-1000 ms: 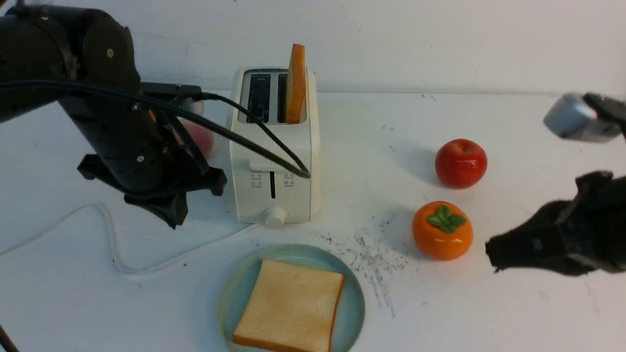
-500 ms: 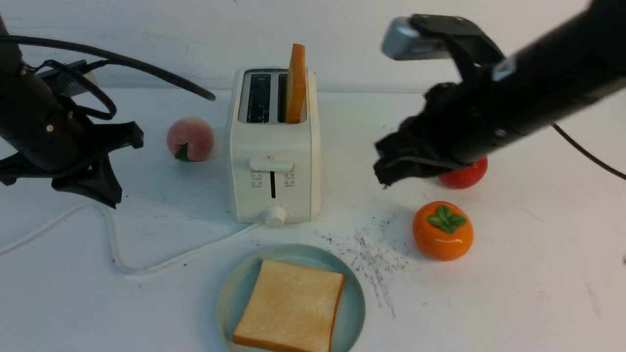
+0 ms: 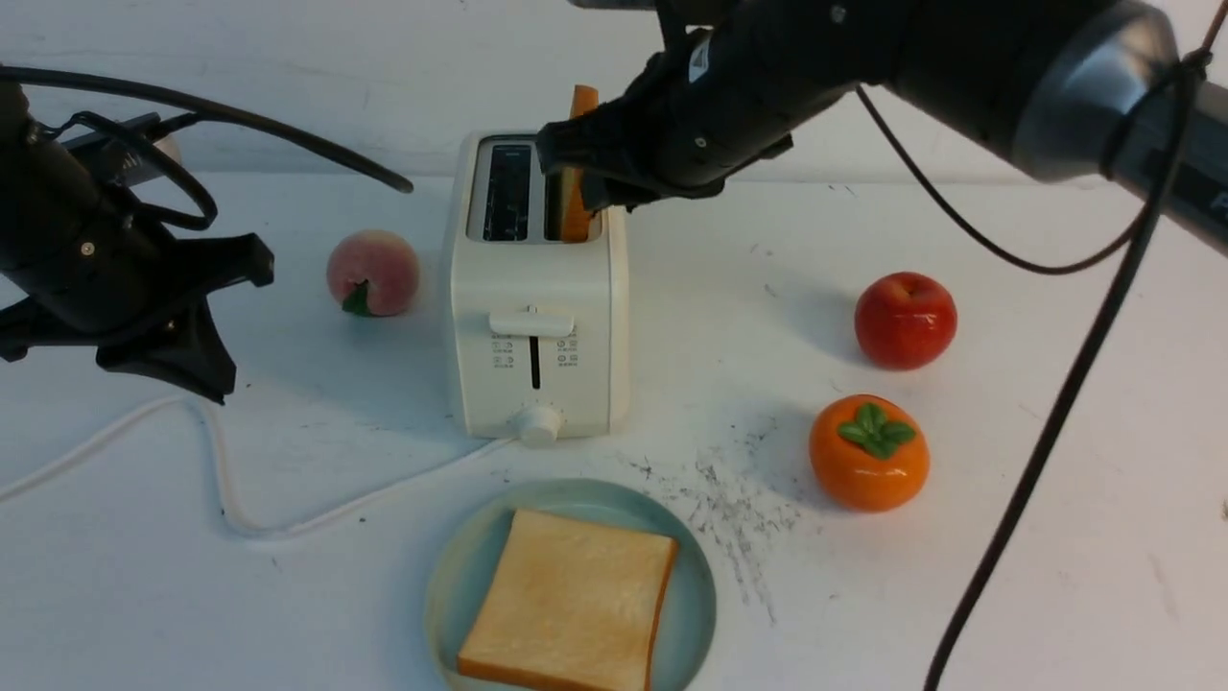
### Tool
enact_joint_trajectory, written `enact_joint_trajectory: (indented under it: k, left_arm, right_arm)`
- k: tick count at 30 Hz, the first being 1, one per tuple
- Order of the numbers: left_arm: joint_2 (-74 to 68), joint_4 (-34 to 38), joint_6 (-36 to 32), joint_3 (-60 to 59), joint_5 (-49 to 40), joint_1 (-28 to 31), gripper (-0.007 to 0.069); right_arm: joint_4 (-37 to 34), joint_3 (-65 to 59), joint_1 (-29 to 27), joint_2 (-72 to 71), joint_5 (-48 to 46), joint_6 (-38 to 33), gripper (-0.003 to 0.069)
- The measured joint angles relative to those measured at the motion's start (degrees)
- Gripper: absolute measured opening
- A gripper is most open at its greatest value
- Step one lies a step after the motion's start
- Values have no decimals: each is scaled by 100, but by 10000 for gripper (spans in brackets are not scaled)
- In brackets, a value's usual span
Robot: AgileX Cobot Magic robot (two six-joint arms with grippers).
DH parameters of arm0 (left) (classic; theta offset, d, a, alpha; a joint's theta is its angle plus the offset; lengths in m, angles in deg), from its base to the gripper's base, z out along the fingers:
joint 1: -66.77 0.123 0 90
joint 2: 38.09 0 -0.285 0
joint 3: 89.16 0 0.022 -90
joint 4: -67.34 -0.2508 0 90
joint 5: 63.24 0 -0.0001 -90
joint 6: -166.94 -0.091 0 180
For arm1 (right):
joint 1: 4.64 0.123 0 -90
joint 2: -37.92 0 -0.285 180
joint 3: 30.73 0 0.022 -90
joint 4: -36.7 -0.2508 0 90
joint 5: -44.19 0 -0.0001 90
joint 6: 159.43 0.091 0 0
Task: Take toasted bread from bread machine on white table place on plate.
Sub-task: 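Grasp the toast slice in the toaster and pull it up out of the slot with the right gripper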
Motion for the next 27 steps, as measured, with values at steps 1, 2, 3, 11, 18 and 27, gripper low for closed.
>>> enact_joint_trajectory:
  k: [1, 2, 3, 11, 18, 27]
  left_arm:
    - [0, 0, 0, 0, 3, 0, -14]
    - [0, 0, 0, 0, 7, 0, -14]
    - [0, 0, 0, 0, 7, 0, -14]
    - [0, 0, -254, 0, 18, 0, -14]
    - [0, 0, -431, 0, 18, 0, -14]
    - [0, 0, -431, 0, 18, 0, -14]
  right_arm:
    - [0, 19, 0, 31, 95, 0, 342]
    - [0, 25, 0, 60, 199, 0, 378]
    - [0, 25, 0, 91, 287, 0, 410]
    - [107, 32, 0, 515, 960, 0, 495]
    - [667, 32, 4, 741, 1661, 0, 441]
    - [913, 26, 16, 901, 1652, -13, 144]
